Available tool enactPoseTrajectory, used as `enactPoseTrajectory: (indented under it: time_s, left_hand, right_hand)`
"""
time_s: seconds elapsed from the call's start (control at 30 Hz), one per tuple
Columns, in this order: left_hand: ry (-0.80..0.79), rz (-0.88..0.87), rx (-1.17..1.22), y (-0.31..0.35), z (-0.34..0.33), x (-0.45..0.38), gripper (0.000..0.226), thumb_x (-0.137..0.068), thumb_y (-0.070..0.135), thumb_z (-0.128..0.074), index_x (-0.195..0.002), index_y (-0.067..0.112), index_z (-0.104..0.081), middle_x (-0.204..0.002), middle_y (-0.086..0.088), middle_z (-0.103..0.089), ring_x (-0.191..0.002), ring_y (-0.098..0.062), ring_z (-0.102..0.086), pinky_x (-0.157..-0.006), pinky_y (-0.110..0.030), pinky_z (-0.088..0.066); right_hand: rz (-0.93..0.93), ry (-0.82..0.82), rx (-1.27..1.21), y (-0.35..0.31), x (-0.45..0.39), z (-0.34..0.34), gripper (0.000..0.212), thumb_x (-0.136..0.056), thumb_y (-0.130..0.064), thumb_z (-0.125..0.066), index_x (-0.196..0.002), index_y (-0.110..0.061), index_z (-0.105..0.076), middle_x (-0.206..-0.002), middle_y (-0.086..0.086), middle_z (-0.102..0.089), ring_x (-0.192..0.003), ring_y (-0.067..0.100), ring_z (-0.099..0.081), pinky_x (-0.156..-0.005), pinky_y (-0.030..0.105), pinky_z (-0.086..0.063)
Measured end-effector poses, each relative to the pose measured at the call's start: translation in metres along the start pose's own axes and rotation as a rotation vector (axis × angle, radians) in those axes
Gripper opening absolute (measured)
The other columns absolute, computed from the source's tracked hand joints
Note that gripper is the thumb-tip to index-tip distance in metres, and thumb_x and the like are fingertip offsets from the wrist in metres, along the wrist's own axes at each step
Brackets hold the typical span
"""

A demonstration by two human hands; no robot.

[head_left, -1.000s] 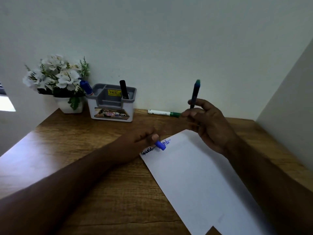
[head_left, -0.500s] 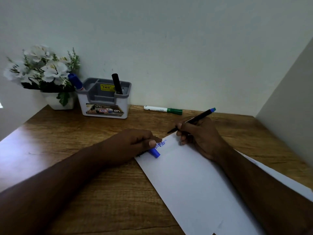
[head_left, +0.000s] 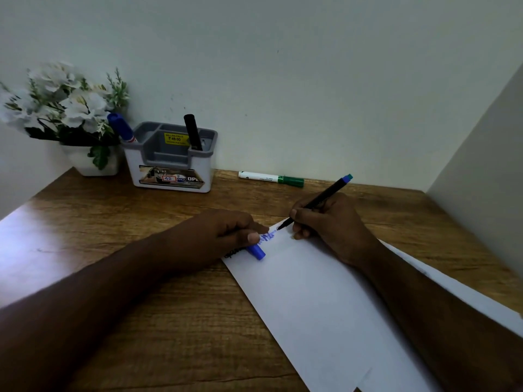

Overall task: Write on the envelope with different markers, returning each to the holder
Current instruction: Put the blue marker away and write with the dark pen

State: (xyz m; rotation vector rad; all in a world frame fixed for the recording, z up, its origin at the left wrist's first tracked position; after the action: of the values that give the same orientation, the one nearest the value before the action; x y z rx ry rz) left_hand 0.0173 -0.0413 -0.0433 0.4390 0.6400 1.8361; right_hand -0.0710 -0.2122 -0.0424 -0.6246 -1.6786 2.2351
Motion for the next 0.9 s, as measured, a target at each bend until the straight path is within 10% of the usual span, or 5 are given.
enactPoseTrajectory:
  time_s: [0.1,0.53,0.9]
  left_hand:
    - [-0.008,0.015,0.002,0.0009,-0.0002,0.0004,0.030,-0.091,0.045,-0.044,-0.108,0.028,-0.062,-0.120,0.008,-0.064,-0.105,-0.008,-0.057,-0.091,-0.036,-0.049]
    - [-0.020,0.010,-0.002,0.0033,0.0000,0.0008,0.031,-0.093,0.041,-0.044,-0.121,0.035,-0.057,-0.126,0.017,-0.058,-0.107,0.003,-0.051,-0.083,-0.009,-0.038]
    - [-0.024,0.006,0.002,0.0051,0.0007,0.0022,0.030,-0.093,0.040,-0.045,-0.116,0.029,-0.061,-0.127,0.013,-0.059,-0.108,-0.003,-0.054,-0.089,-0.024,-0.046]
  right_hand:
    - [-0.017,0.024,-0.051,0.0002,0.0008,0.0012,0.015,-0.085,0.007,-0.063,-0.073,0.000,-0.068,-0.049,0.005,-0.066,-0.041,0.012,-0.060,-0.046,0.019,-0.051]
    - [-0.038,0.050,-0.051,0.0007,0.0008,0.0031,0.018,-0.084,0.006,-0.063,-0.070,-0.002,-0.068,-0.049,0.007,-0.064,-0.041,0.013,-0.058,-0.049,0.024,-0.055]
    - [-0.047,0.072,-0.075,0.0017,-0.0002,0.0040,0.016,-0.084,0.007,-0.063,-0.071,-0.001,-0.067,-0.048,0.007,-0.061,-0.042,0.013,-0.058,-0.051,0.028,-0.057]
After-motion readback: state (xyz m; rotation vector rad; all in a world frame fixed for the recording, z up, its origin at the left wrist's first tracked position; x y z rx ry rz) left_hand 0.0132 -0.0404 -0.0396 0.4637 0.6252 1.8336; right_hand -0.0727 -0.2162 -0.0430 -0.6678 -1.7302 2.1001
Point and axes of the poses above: each hand's wrist, its own x-axis away from the middle knuckle, its own z-axis out of the back of the hand, y = z × x, the point moved 6 cm from there along -x, towards the middle knuckle
